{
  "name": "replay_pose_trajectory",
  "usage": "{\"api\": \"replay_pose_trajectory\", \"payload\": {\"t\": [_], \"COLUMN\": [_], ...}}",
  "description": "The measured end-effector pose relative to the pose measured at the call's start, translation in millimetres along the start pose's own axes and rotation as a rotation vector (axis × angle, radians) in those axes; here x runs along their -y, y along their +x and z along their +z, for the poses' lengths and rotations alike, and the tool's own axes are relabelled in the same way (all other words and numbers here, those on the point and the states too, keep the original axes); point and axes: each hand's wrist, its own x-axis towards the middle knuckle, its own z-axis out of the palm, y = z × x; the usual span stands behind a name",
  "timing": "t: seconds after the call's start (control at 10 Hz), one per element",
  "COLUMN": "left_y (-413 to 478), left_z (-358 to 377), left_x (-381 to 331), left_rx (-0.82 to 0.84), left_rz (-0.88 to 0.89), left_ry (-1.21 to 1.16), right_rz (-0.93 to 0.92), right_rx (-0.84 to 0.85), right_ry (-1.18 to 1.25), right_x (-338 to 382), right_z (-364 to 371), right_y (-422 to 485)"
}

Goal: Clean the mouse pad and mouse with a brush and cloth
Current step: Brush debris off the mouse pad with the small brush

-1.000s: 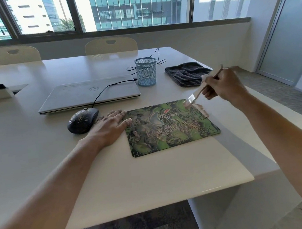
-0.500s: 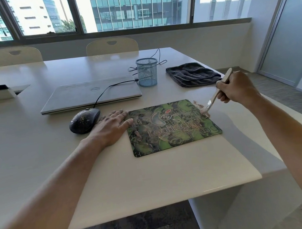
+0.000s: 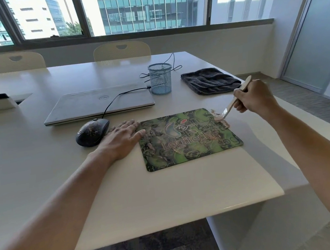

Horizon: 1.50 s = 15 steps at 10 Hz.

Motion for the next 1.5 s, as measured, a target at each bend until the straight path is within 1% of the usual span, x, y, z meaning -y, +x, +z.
{"api": "replay_pose_trajectory", "payload": {"t": [0.1, 0.2, 0.3, 0.4, 0.5, 0.6, 0.7, 0.8, 0.9, 1.1, 1.2, 1.3, 1.4, 1.5], "left_y": [0.9, 1.0, 1.1, 1.3, 0.9, 0.5, 0.4, 0.5, 0.5, 0.3, 0.2, 0.1, -0.4, 0.2], "left_z": [-0.8, -0.2, 0.2, 0.2, 0.2, 0.3, 0.9, 1.1, 0.8, 0.9, 0.9, 0.6, 0.4, 0.7], "left_x": [0.1, 1.7, 3.1, 3.4, 2.7, 2.5, 2.6, 2.9, 3.4, 3.2, 3.1, 2.8, 2.7, 2.6], "left_rx": [-0.002, -0.002, -0.003, -0.003, 0.001, -0.002, -0.002, -0.003, -0.004, -0.002, 0.000, -0.003, -0.006, -0.003], "left_rz": [0.004, 0.002, -0.001, 0.000, -0.001, -0.004, -0.001, 0.000, -0.002, -0.002, -0.003, -0.001, 0.000, -0.003], "left_ry": [0.002, 0.003, 0.007, 0.011, 0.012, 0.001, -0.001, -0.003, -0.010, -0.011, -0.010, -0.008, -0.009, -0.005], "right_rz": [-0.028, -0.057, -0.054, -0.014, 0.002, -0.048, -0.112, -0.141, -0.131, -0.103, -0.140, -0.158, -0.156, -0.115], "right_rx": [-0.033, -0.068, -0.043, -0.005, -0.006, -0.021, -0.051, 0.034, 0.106, 0.080, 0.044, 0.066, 0.123, 0.124], "right_ry": [-0.068, 0.022, 0.121, 0.095, 0.011, -0.107, -0.087, 0.055, 0.054, -0.118, -0.146, 0.001, 0.044, -0.035], "right_x": [2.5, 8.7, 11.8, 7.2, 2.5, 4.9, 12.8, 19.6, 16.1, -0.5, 0.3, 4.1, 2.0, -2.5], "right_z": [-5.7, -2.2, 7.4, 9.8, 0.4, -9.2, -11.1, -4.3, 0.0, -17.7, -23.6, -23.0, -18.5, -20.7], "right_y": [4.1, 4.7, 0.3, -3.5, -1.2, 1.2, -1.5, -8.6, -13.0, -6.2, -5.5, -9.0, -14.4, -14.0]}}
